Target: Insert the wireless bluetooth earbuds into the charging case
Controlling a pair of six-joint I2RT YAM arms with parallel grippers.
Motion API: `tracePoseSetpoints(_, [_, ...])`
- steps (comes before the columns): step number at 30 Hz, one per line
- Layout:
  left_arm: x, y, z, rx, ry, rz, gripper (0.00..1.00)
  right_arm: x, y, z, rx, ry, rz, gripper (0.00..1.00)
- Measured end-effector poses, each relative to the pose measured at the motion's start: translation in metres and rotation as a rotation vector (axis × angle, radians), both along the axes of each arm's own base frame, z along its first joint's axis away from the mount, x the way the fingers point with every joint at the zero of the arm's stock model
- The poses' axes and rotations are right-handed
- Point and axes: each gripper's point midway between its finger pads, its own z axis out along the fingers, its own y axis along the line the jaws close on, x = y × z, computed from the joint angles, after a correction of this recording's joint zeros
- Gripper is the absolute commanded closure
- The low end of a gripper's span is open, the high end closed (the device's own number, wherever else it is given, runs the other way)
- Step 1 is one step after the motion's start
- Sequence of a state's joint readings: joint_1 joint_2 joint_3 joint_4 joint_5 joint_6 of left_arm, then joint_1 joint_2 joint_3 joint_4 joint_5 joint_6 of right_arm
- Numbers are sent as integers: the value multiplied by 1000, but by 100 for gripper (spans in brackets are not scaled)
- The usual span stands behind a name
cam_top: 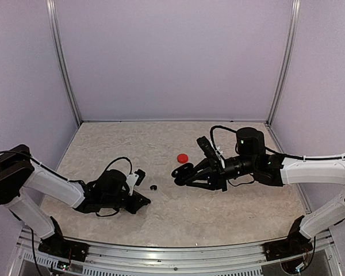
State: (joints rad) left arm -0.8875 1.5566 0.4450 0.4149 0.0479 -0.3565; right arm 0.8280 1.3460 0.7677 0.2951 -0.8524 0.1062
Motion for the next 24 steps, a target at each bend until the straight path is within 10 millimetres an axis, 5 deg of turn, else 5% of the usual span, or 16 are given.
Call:
tracePoseSetpoints(10, [0, -10, 51, -84, -127, -37, 95, -1, 0, 0, 2, -12, 6, 98])
tracePoseSetpoints(19, [-42, -32, 169, -307, -421, -213, 93, -2, -1, -2, -7, -52, 21, 100])
tracePoseSetpoints(24, [-73, -38, 209, -395, -533, -324, 93, -3, -1, -4, -8, -92, 37, 100])
